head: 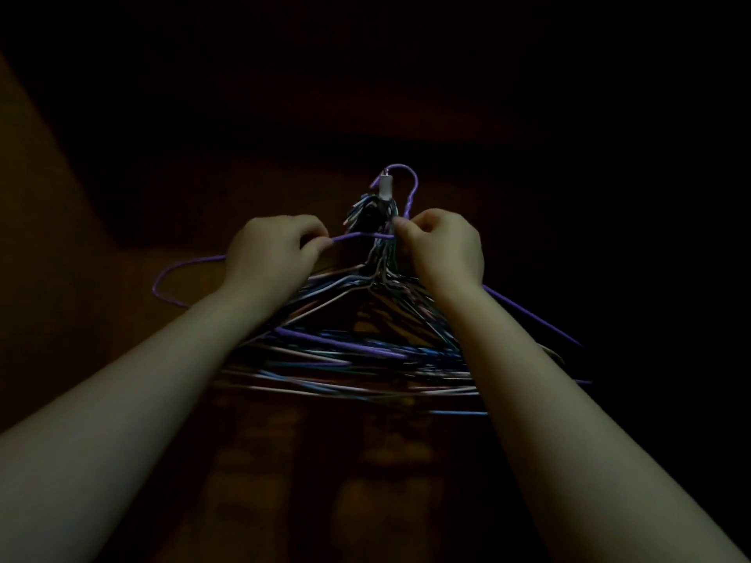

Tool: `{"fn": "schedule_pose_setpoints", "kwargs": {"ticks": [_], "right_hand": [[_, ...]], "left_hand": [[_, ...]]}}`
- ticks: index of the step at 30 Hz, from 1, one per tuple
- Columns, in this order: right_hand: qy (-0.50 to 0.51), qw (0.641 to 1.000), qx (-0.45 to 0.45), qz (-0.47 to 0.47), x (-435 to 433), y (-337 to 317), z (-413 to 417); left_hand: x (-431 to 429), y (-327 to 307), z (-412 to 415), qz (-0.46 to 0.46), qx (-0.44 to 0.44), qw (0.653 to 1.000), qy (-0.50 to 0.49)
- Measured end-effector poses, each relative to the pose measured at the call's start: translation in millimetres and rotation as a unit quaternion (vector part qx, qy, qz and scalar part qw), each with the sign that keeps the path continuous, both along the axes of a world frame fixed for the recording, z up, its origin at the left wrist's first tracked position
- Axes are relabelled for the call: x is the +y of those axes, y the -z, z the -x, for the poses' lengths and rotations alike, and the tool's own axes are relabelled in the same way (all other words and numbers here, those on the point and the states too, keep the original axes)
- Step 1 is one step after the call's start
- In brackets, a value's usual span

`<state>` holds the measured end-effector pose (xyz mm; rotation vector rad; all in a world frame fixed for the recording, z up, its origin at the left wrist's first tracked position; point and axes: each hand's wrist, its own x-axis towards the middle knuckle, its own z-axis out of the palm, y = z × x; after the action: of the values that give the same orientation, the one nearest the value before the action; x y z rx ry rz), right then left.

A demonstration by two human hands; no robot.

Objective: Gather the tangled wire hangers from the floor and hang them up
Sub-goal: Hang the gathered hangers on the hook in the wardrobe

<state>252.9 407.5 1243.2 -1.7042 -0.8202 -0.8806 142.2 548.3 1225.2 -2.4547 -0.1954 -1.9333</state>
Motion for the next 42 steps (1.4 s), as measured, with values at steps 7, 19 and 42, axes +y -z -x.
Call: {"fn": "schedule_pose_setpoints", "kwargs": {"ticks": [7, 19, 42], "right_hand": [[0.015, 0.999, -0.014, 0.028, 12.8, 22.8, -6.8], [0.086, 0.993, -0.059, 0.064, 17.2, 40.8, 3.0], [0.330, 0.927, 0.012, 0.176, -125.4, 125.8, 169.4]], "left_hand": [[6.8, 24.6, -1.0, 0.018, 0.029, 0.999, -0.016], [8.0, 37.7, -0.6, 0.054, 0.032, 0.997, -0.040], [-130.2, 114.2, 85.8, 0.019, 0.084, 0.984, 0.154]]}}
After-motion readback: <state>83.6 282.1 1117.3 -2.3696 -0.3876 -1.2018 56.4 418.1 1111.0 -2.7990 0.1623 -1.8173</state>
